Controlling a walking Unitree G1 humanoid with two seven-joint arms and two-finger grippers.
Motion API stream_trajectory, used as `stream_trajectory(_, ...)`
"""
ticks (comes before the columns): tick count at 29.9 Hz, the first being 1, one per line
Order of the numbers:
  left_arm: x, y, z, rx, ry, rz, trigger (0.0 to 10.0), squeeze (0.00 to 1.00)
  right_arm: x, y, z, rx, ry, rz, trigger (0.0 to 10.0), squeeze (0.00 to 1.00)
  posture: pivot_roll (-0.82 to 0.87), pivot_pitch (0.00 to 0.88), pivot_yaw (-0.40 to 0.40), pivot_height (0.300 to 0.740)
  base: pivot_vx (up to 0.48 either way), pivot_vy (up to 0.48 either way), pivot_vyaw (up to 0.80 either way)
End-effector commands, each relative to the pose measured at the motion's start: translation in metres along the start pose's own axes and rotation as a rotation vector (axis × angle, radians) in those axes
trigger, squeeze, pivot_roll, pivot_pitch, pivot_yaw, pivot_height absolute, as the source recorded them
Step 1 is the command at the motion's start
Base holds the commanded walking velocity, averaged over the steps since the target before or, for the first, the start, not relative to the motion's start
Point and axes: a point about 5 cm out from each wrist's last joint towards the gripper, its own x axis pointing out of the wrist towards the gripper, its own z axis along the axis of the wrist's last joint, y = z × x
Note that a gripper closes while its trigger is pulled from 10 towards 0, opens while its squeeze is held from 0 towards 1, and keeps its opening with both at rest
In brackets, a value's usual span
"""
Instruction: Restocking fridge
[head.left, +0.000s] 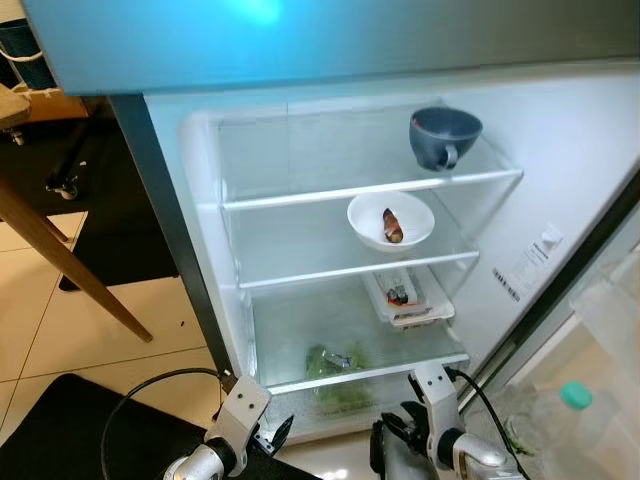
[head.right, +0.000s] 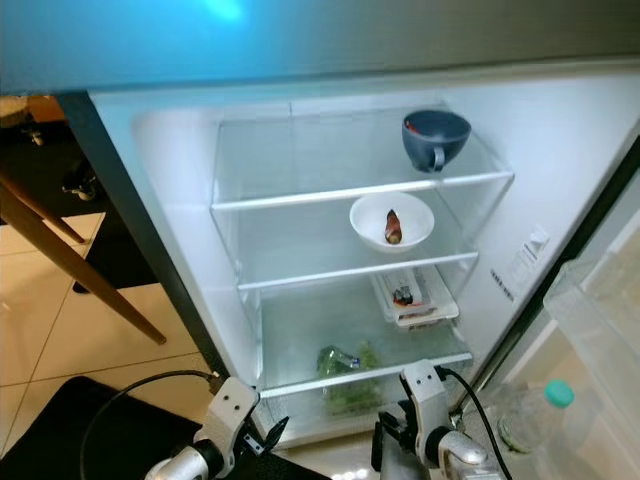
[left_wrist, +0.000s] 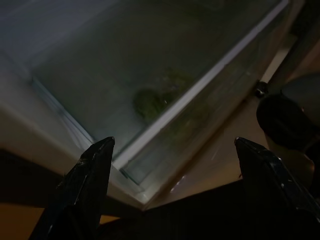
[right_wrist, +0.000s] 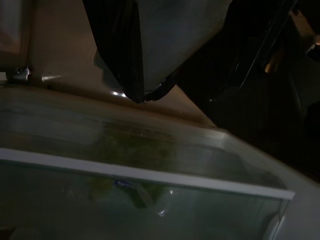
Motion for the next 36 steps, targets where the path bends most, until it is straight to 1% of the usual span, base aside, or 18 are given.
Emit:
stream_trajectory(1,-0.002,-0.001,-0.004,-0.010,0.014,0.002,10.0,0.00,-0.002,0.001,-0.007,0.029,0.009,-0.008,10.0,0.00,-0.01,0.071,-0.009,0.590,0.000,0.000,0.00)
stream_trajectory(4,0.001,-0.002,0.000,-0.007,-0.005,-0.002,10.0,0.00,-0.003,0.001,-0.003,0.057,-0.040,0.017,10.0,0.00,-0.02,0.068,-0.009,0.590,0.000,0.000,0.00)
stream_trajectory(5,0.003,-0.002,0.002,-0.004,-0.017,-0.006,10.0,0.00,-0.003,-0.001,0.001,0.076,-0.072,0.030,10.0,0.00,-0.02,0.068,-0.009,0.590,0.000,0.000,0.00)
stream_trajectory(7,0.006,-0.003,0.007,0.002,-0.037,-0.012,10.0,0.00,-0.004,-0.004,0.008,0.095,-0.116,0.038,10.0,0.00,-0.02,0.068,-0.009,0.600,0.000,0.000,0.00)
stream_trajectory(14,0.010,-0.003,0.014,0.016,-0.071,-0.022,10.0,0.00,-0.005,-0.009,0.017,0.110,-0.159,0.045,10.0,0.00,-0.02,0.071,-0.011,0.625,0.000,0.000,0.00)
stream_trajectory(21,0.011,-0.006,0.016,0.032,-0.080,-0.043,10.0,0.00,-0.004,-0.010,0.018,0.128,-0.166,0.037,10.0,0.00,-0.02,0.072,-0.011,0.630,0.000,0.000,0.00)
stream_trajectory(27,0.013,-0.013,0.019,0.054,-0.095,-0.095,10.0,0.00,-0.004,-0.008,0.018,0.130,-0.175,0.048,10.0,0.00,-0.02,0.073,-0.011,0.630,0.000,0.000,0.00)
stream_trajectory(32,0.017,-0.021,0.027,0.087,-0.134,-0.157,10.0,0.00,-0.004,-0.008,0.018,0.130,-0.177,0.049,10.0,0.00,-0.02,0.074,-0.009,0.630,0.000,0.000,0.00)
stream_trajectory(36,0.020,-0.022,0.030,0.093,-0.139,-0.161,10.0,0.00,-0.004,-0.008,0.018,0.131,-0.178,0.049,10.0,0.00,-0.02,0.073,-0.007,0.630,0.000,0.000,0.00)
